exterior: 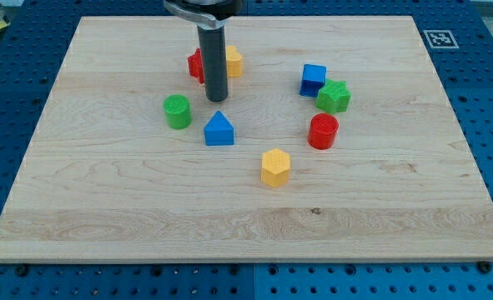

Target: Push red circle a bit up

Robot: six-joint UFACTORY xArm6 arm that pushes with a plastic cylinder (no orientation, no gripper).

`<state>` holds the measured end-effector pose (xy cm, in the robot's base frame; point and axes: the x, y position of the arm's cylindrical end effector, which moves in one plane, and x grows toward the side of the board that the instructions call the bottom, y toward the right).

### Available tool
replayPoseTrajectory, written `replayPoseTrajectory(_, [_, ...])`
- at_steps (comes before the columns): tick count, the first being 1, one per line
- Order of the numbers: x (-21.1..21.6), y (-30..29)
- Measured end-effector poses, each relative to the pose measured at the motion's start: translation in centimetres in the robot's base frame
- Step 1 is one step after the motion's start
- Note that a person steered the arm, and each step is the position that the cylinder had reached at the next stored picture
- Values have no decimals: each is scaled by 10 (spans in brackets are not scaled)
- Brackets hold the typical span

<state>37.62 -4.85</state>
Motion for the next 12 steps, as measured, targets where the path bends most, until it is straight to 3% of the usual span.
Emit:
replayPoseTrajectory(4, [-35,-30])
replayPoseTrajectory(7, [69,111])
replayPoseTrajectory(9, [121,144])
replayPoseTrajectory(11, [154,215])
replayPoseTrajectory(12, [149,224])
